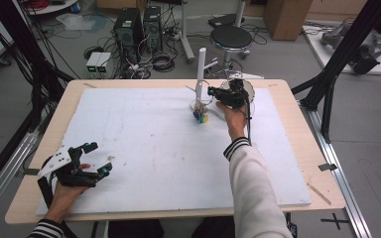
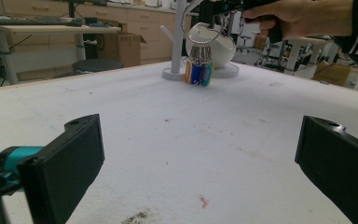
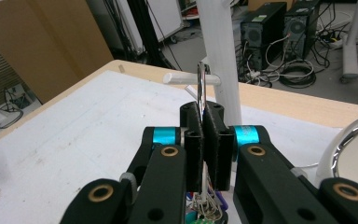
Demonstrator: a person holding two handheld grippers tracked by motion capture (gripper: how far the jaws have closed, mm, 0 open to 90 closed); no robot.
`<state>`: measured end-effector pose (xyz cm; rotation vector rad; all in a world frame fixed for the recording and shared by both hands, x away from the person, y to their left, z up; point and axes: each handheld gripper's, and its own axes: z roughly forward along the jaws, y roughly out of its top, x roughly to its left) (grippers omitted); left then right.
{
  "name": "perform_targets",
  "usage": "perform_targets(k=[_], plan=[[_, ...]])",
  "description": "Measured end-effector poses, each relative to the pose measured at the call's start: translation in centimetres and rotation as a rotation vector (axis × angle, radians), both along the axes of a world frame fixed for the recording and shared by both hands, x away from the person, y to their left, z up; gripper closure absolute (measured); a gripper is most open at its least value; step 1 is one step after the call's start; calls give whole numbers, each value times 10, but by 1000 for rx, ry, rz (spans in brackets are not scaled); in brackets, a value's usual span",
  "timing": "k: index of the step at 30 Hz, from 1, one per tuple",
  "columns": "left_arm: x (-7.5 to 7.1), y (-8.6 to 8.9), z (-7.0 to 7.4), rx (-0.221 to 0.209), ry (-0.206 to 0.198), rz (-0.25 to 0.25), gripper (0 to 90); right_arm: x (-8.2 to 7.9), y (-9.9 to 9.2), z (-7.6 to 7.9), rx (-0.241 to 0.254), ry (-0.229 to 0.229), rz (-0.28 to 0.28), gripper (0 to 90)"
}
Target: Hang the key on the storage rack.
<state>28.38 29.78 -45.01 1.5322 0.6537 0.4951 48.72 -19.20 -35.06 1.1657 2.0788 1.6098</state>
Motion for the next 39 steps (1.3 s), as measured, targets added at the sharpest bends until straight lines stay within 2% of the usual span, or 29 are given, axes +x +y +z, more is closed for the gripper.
perform_targets(k=[7, 9, 11, 13, 17, 19, 22, 25, 27, 28, 30, 31, 35, 39], plan=[[0, -1, 0, 8, -2, 1, 17, 3, 3, -4, 8, 15, -7, 852], [0, -1, 0, 8, -1, 0, 17, 4, 3, -5, 21, 10, -19, 781], [0, -1, 0, 7, 0, 2, 17, 3, 4, -4, 6, 12, -39, 749], [0, -1, 0, 7, 0, 3, 17, 2, 3, -4, -4, 16, -36, 723], [0, -1, 0, 13, 0, 3, 17, -3, 2, 3, -13, -6, -22, 659], [0, -1, 0, 13, 0, 4, 17, -7, 1, 7, -25, -19, -15, 592], [0, -2, 0, 14, 0, 8, 17, -17, -1, 14, -26, -18, -14, 379], [-1, -2, 0, 18, -2, 8, 17, -33, -6, 23, -34, -70, -6, 213], [-1, -2, 0, 20, -3, 10, 17, -43, -9, 29, -75, -90, 9, 140], [-1, -2, 0, 23, -6, 10, 17, -50, -12, 32, -92, -111, 34, 109], [-2, -2, 0, 21, -11, 12, 17, -57, -16, 34, -107, -126, 53, 83], [-2, -2, 0, 19, -14, 16, 17, -62, -18, 35, -112, -138, 66, 13], [-4, -2, -1, 13, -35, 30, 17, -76, -27, 33, -133, -170, 108, 9], [-5, -2, -1, 9, -44, 37, 17, -92, -38, 24, -138, -213, 135, 9]])
